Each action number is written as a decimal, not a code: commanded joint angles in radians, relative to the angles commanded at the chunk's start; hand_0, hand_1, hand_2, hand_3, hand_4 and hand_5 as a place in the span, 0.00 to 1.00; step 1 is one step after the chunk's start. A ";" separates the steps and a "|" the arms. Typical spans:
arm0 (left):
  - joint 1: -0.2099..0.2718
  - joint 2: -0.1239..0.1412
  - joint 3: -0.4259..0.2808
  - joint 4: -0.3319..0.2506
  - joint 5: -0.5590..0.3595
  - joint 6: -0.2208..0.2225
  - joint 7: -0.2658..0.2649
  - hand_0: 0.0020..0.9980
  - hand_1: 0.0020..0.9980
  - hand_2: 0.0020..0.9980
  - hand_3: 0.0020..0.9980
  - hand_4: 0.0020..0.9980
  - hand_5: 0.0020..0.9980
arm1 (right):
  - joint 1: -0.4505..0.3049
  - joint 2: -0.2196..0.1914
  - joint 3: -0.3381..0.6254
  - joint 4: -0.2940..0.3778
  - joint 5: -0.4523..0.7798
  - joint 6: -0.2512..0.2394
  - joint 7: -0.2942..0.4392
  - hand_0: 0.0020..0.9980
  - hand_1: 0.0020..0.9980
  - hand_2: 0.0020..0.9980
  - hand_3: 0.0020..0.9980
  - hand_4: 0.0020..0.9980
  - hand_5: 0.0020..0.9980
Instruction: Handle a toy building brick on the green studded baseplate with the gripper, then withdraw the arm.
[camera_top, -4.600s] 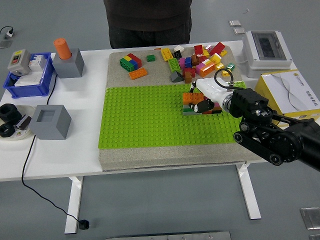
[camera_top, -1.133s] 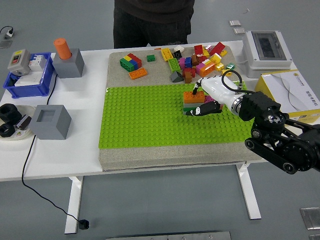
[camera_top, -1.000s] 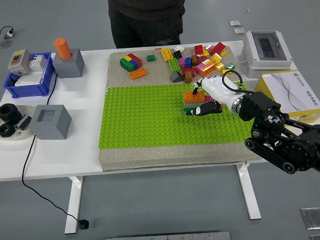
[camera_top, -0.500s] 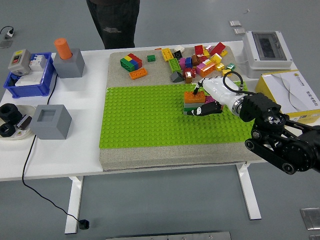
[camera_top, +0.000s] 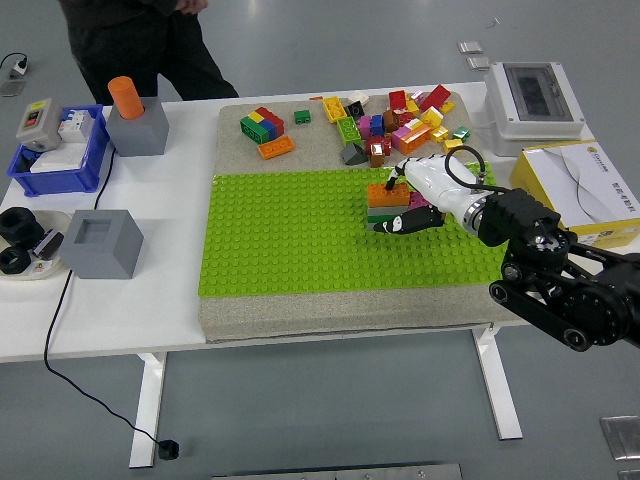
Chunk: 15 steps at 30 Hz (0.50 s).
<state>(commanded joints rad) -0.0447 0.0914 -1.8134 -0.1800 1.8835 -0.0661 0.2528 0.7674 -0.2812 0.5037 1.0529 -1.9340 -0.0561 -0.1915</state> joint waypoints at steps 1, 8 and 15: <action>0.000 0.000 0.001 0.000 -0.002 0.000 0.000 0.79 0.81 0.75 0.46 1.00 0.91 | 0.000 0.000 -0.001 0.000 -0.003 0.001 0.000 0.86 0.81 0.86 0.59 0.97 0.64; 0.001 -0.001 0.003 0.000 -0.005 0.001 0.000 0.79 0.81 0.75 0.45 1.00 0.91 | -0.002 0.001 -0.007 0.001 -0.021 0.004 -0.003 0.85 0.81 0.86 0.59 0.97 0.64; 0.002 -0.001 0.003 0.000 -0.004 0.001 0.000 0.79 0.81 0.75 0.45 1.00 0.91 | -0.005 0.000 -0.001 0.003 -0.032 0.005 -0.007 0.85 0.81 0.86 0.59 0.97 0.64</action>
<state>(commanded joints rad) -0.0422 0.0906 -1.8104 -0.1800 1.8792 -0.0654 0.2524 0.7623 -0.2811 0.5026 1.0561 -1.9661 -0.0509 -0.1981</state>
